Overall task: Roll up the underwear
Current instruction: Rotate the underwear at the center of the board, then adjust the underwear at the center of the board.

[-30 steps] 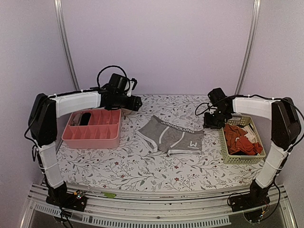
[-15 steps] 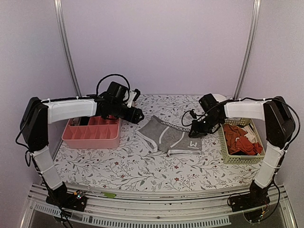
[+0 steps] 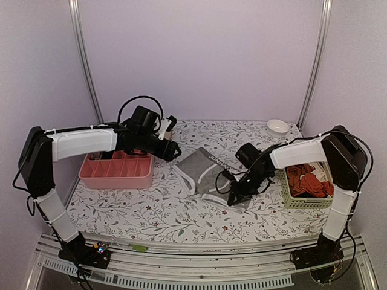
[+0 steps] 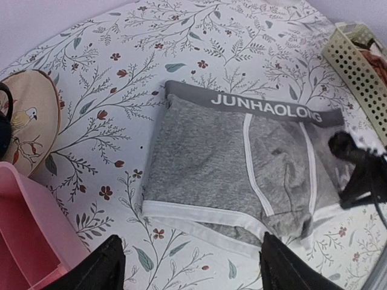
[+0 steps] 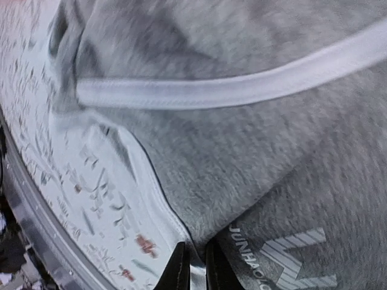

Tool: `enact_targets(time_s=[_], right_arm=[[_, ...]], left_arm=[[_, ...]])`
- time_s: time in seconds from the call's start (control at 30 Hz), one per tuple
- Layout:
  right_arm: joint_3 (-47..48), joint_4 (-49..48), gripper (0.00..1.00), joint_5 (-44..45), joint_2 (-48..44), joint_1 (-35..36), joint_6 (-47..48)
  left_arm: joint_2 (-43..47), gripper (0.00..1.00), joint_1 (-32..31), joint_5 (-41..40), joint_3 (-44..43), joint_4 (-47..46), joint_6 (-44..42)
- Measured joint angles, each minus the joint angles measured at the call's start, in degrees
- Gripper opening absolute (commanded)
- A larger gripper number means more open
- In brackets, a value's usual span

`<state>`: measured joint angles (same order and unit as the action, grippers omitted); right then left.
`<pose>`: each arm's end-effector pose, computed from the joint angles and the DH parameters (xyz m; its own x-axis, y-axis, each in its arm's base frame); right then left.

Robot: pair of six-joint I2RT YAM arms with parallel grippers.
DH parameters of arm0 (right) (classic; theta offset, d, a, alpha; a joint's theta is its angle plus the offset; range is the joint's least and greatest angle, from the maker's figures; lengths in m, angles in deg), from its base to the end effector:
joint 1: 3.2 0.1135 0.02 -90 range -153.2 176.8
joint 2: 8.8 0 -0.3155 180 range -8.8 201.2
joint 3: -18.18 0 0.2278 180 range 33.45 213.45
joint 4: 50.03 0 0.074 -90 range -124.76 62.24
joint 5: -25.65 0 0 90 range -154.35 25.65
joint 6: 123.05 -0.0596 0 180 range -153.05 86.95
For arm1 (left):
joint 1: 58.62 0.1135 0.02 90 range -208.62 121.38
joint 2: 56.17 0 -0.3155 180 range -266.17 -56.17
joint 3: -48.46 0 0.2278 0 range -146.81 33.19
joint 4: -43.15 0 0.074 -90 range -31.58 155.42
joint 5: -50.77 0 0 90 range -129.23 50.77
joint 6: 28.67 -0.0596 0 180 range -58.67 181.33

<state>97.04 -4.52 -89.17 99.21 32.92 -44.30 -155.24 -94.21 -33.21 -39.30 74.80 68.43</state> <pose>0.2683 0.2268 0.1790 -0.8859 -0.4273 -0.1805 -0.4608 0.7658 0.4486 0.3140 -0.2324 0.2896 -0.6292 0.2991 -0.7174 0.5678 0.8072 -0.1614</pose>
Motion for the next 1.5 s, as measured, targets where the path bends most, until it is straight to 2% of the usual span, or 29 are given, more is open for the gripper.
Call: enact_targets(time_s=[0.2, 0.3, 0.4, 0.53, 0.67, 0.83, 1.0, 1.17, 1.27, 1.37, 1.5], right_arm=[[0.68, 6.58, 0.16, -15.72, -0.74, 13.68, 1.03], [2.45, 8.48, 0.18, -19.06, -3.65, 12.63, 0.98], [3.96, 8.26, 0.18, -17.59, -6.97, 7.67, 0.85], [4.26, 8.59, 0.16, -11.02, -7.41, 4.09, 0.94], [3.34, 8.72, 0.15, -6.75, -4.96, 4.52, 1.42], [2.10, 7.74, 0.14, -5.53, -1.44, 5.86, 1.38], [1.97, 5.68, 0.14, -6.69, 2.03, 9.07, 0.96], [3.26, 4.48, 0.18, -11.21, 4.07, 11.28, 0.15], [8.28, 5.95, 0.23, -14.45, 7.98, 12.50, 0.17], [12.48, 5.22, 0.25, -17.27, 10.32, 13.97, 0.33], [12.33, 2.89, 0.25, -19.61, 7.67, 14.08, -1.03]], left_arm=[[1.11, 0.76, -0.37, 0.52, 1.27, 1.18, -1.09], [1.11, 0.74, -0.76, 1.81, 1.92, 1.49, -1.44], [1.11, 0.70, -1.62, 4.07, 2.49, 1.79, -1.95], [0.13, 0.56, -4.94, 6.78, 2.45, 1.90, -3.28], [-3.91, 0.38, -9.11, 10.12, 2.25, 1.97, -3.87], [-9.25, 0.31, -12.46, 11.43, 1.75, 3.23, -4.07], [-13.29, 0.24, -13.55, 8.87, -0.46, 6.38, -4.07], [-18.40, 0.20, -12.98, 2.43, -5.09, 10.75, -5.27], [-19.69, 0.21, -12.24, -0.98, -7.56, 12.63, -6.25], [-20.15, 0.25, -10.78, -3.61, -8.79, 13.97, -6.73], [-19.80, 0.34, -8.57, -4.17, -8.98, 14.56, -8.11]])
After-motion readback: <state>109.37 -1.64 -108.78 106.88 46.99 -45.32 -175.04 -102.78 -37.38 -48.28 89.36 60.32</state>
